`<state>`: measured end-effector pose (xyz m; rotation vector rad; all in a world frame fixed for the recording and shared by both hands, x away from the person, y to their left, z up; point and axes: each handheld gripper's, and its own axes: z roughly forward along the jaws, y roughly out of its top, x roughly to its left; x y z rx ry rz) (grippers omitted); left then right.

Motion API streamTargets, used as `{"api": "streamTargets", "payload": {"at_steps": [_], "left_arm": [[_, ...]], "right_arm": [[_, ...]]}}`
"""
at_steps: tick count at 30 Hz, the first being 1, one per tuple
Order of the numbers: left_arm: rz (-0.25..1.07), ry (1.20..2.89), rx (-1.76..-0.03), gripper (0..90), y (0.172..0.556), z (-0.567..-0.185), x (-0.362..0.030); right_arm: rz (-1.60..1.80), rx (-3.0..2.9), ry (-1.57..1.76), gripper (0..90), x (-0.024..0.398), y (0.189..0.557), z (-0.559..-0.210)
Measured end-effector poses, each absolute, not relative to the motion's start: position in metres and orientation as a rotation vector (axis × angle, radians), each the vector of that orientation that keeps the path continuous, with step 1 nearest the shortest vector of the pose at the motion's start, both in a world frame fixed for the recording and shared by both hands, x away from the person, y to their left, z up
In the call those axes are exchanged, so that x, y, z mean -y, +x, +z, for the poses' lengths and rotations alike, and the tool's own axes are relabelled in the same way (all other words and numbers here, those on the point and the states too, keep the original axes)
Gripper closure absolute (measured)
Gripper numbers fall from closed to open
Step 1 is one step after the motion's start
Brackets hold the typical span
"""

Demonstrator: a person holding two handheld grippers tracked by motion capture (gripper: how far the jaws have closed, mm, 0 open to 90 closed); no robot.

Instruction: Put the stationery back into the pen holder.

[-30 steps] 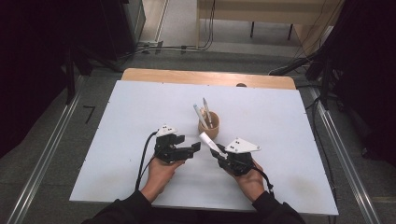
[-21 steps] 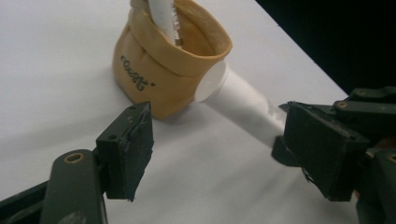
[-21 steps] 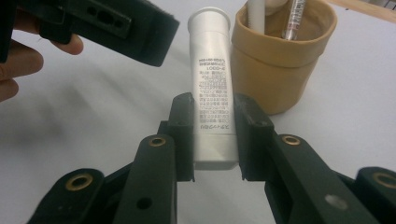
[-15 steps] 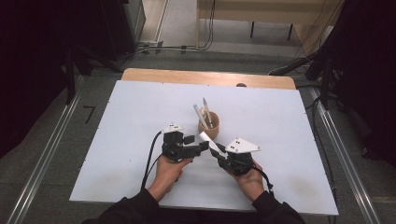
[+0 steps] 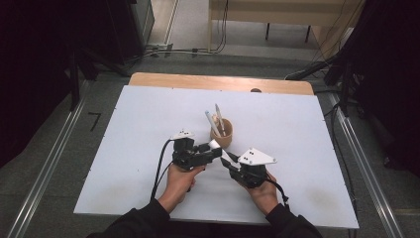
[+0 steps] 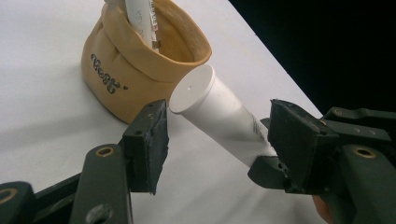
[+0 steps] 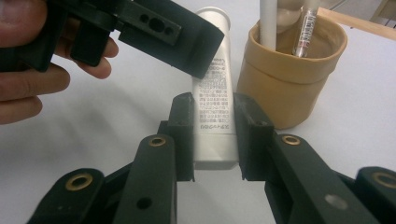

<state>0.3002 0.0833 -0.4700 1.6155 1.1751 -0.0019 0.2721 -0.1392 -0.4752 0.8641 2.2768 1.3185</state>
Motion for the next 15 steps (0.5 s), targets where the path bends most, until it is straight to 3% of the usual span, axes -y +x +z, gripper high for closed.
{"api": "streamTargets", "payload": {"at_steps": [15], "left_arm": [[-0.075, 1.571, -1.180, 47.4, 0.3036, -0.4723, -0.0821]], "right_arm": [[1.354, -2.259, 0.861, 69.3, 0.1393, 0.2738, -0.4768]]}}
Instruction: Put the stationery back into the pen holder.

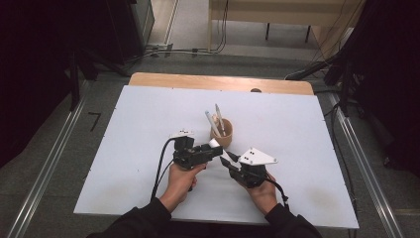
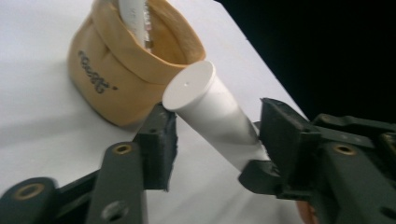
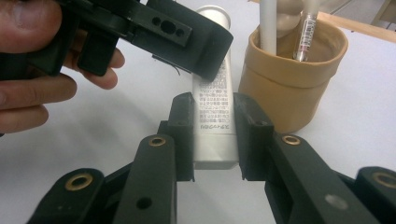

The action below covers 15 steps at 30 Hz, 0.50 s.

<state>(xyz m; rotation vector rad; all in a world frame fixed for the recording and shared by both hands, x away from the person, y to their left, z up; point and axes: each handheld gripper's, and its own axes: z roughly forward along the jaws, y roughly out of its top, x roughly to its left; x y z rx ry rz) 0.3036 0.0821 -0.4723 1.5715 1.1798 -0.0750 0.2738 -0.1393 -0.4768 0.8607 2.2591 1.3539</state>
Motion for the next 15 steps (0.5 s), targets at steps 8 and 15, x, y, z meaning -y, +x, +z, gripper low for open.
{"api": "streamTargets", "payload": {"at_steps": [8, 15], "left_arm": [[-0.120, 1.541, -1.186, 54.1, 0.3050, -0.4732, -0.0837], [-0.178, 1.479, -1.191, 63.0, 0.3057, -0.4738, -0.0887]], "right_arm": [[1.343, -2.250, 0.843, 69.1, 0.1359, 0.2726, -0.4794], [1.329, -2.253, 0.842, 69.1, 0.1336, 0.2734, -0.4826]]}}
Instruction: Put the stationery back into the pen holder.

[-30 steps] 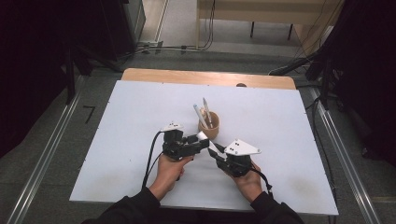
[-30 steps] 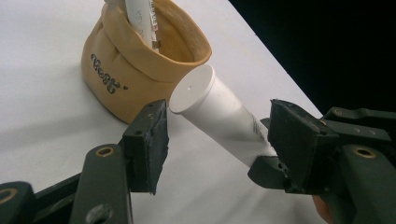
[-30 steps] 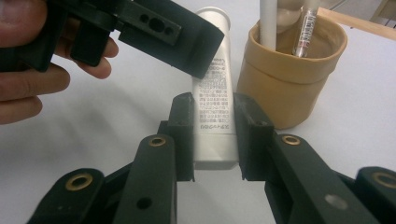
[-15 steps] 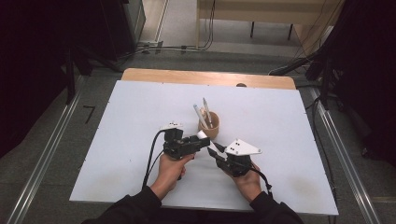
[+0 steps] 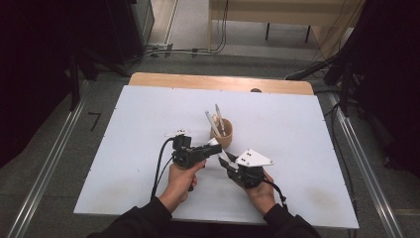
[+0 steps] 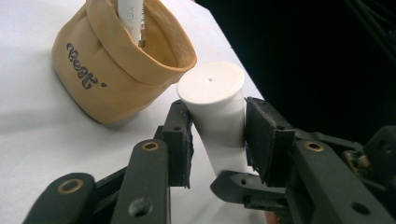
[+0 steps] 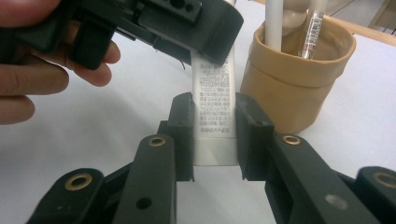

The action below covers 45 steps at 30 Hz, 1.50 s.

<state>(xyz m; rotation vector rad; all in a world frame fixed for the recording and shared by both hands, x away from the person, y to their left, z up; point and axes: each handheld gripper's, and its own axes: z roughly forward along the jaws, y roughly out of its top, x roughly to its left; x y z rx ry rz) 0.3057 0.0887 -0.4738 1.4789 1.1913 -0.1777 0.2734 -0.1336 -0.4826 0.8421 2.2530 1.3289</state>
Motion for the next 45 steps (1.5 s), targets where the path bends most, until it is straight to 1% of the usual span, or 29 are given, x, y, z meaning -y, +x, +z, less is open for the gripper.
{"api": "streamTargets", "payload": {"at_steps": [4, 15, 17, 20, 23, 28, 32, 45], "left_arm": [[-0.162, 1.481, -1.179, 66.0, 0.304, -0.472, -0.088], [-0.107, 1.510, -1.146, 67.0, 0.300, -0.469, -0.084], [-0.090, 1.517, -1.140, 67.1, 0.299, -0.468, -0.084], [-0.074, 1.516, -1.136, 67.1, 0.300, -0.467, -0.085], [-0.052, 1.524, -1.134, 67.1, 0.299, -0.466, -0.086], [-0.023, 1.528, -1.131, 67.1, 0.299, -0.464, -0.087], [0.008, 1.534, -1.126, 67.1, 0.298, -0.462, -0.087], [0.152, 1.575, -1.086, 67.1, 0.295, -0.453, -0.087]], "right_arm": [[1.319, -2.256, 0.847, 69.1, 0.132, 0.274, -0.484], [1.309, -2.262, 0.851, 67.8, 0.131, 0.275, -0.485], [1.302, -2.271, 0.860, 65.9, 0.131, 0.275, -0.485], [1.289, -2.293, 0.871, 59.0, 0.130, 0.277, -0.486], [1.276, -2.302, 0.879, 58.6, 0.130, 0.278, -0.487], [1.253, -2.324, 0.917, 53.1, 0.131, 0.281, -0.487], [1.225, -2.343, 0.939, 52.1, 0.132, 0.283, -0.487], [1.104, -2.433, 1.028, 40.0, 0.139, 0.289, -0.486]]}}
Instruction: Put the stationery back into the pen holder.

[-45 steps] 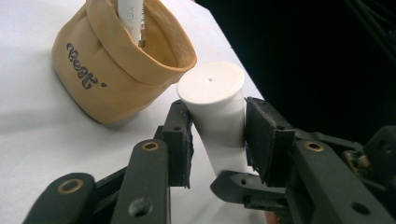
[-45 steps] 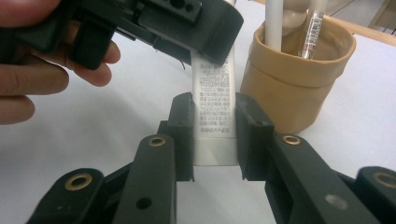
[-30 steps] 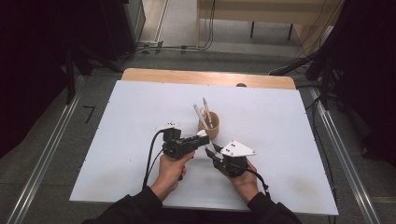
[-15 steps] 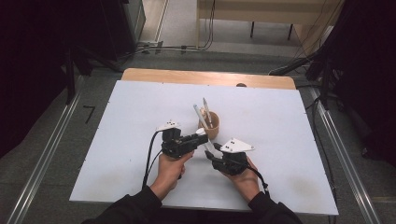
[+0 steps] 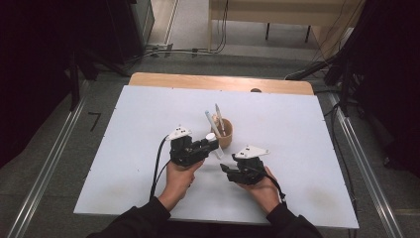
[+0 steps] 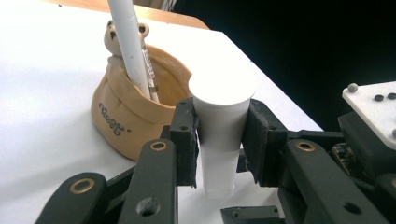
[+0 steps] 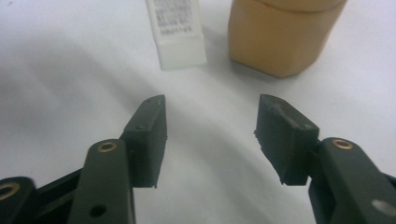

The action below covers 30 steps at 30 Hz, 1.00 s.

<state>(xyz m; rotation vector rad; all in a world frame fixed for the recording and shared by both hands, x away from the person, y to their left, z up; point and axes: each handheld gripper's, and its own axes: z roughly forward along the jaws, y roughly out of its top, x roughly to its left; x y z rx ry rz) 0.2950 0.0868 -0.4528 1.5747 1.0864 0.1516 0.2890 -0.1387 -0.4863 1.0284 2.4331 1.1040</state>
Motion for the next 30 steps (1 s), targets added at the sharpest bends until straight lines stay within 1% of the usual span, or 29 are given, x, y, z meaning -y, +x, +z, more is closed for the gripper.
{"api": "streamTargets", "payload": {"at_steps": [7, 20, 24, 30], "left_arm": [[0.187, 1.574, -1.079, 67.1, 0.296, -0.449, -0.087], [0.249, 1.526, -1.068, 67.1, 0.307, -0.435, -0.086], [0.312, 1.526, -1.053, 67.0, 0.310, -0.432, -0.082], [0.371, 1.528, -1.033, 67.1, 0.315, -0.427, -0.074]], "right_arm": [[1.061, -2.450, 1.071, 35.1, 0.145, 0.291, -0.484], [1.043, -2.453, 1.082, 34.7, 0.148, 0.292, -0.485], [1.045, -2.453, 1.089, 34.7, 0.149, 0.293, -0.486], [1.042, -2.457, 1.090, 34.7, 0.148, 0.293, -0.487]]}}
